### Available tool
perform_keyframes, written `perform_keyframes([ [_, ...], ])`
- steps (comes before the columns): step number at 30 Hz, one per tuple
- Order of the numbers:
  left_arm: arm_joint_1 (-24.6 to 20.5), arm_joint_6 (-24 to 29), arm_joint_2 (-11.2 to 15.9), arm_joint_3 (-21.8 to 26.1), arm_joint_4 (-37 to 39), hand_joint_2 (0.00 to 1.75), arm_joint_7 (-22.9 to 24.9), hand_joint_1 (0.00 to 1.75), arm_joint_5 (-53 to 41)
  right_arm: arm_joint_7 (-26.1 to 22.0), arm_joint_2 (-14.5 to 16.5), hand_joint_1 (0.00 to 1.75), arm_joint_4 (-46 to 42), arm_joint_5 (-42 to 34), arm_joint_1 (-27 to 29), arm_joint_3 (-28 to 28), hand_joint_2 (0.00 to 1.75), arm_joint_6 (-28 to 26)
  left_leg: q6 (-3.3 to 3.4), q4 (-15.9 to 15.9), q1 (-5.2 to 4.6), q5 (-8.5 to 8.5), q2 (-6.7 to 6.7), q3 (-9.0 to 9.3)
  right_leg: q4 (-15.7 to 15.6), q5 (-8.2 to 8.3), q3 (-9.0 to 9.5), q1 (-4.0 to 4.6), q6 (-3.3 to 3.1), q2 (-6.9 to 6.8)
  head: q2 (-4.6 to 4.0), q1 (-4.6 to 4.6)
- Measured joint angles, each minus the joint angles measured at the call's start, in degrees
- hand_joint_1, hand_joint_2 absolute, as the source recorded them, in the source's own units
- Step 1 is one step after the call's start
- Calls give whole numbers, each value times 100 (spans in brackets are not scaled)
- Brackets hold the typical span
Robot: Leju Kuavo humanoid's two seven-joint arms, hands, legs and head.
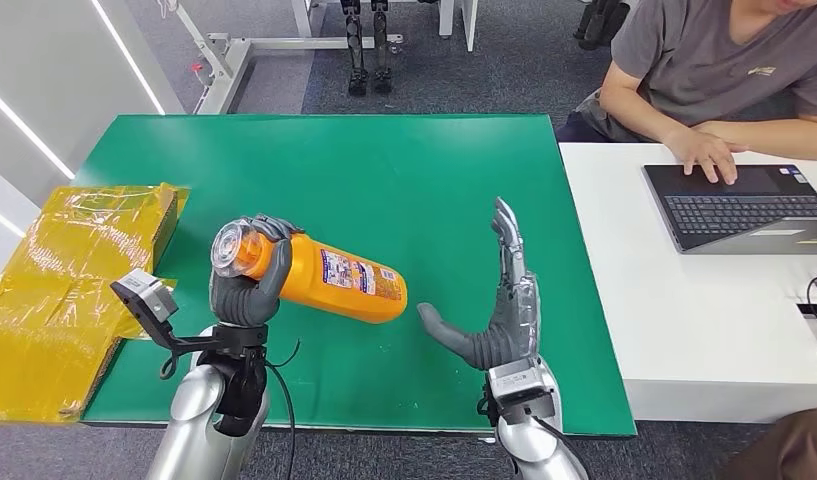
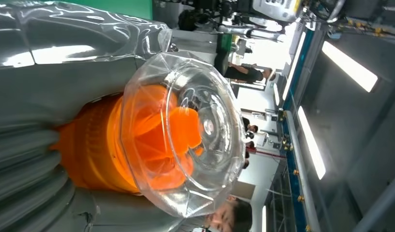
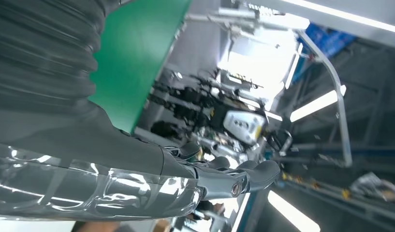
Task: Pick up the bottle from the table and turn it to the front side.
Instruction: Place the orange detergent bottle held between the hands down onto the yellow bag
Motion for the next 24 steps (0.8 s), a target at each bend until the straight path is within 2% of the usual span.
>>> perform_keyframes([
  [6, -141, 101, 127, 63, 2, 175, 137, 175, -720, -56, -4, 0, -528, 74, 285, -7, 175, -339, 0, 0, 0, 0, 1, 1, 0, 0, 0, 0, 0, 1, 1, 1],
  [13, -222, 577, 475, 277, 7, 175, 293, 175, -2112, -56, -36, 0, -837, 99, 588, -19, 175, -446, 0, -2, 1, 0, 3, 1, 0, 0, -2, 0, 0, 3, 0, 1],
  [16, -270, 848, 709, 336, 49, 175, 361, 175, -3088, -56, -49, 0, -929, 100, 682, -24, 175, -459, 0, -3, 1, 0, 4, 1, 1, 0, -2, 0, -1, 4, 0, 0],
  [20, -448, 1245, 1135, 312, 337, 175, 638, 175, -4828, -56, -61, 0, -1029, 210, 730, -45, 175, -387, -3, -3, 1, 2, 7, 3, 2, 0, -3, 1, -1, 9, 0, 1],
  [24, -653, 1605, 1516, 288, 779, 175, 805, 175, -5747, -56, -61, 0, -1071, 292, 777, -101, 175, -257, -5, -4, 1, 4, 12, 3, 4, 1, -3, 1, -2, 12, 0, 1],
])
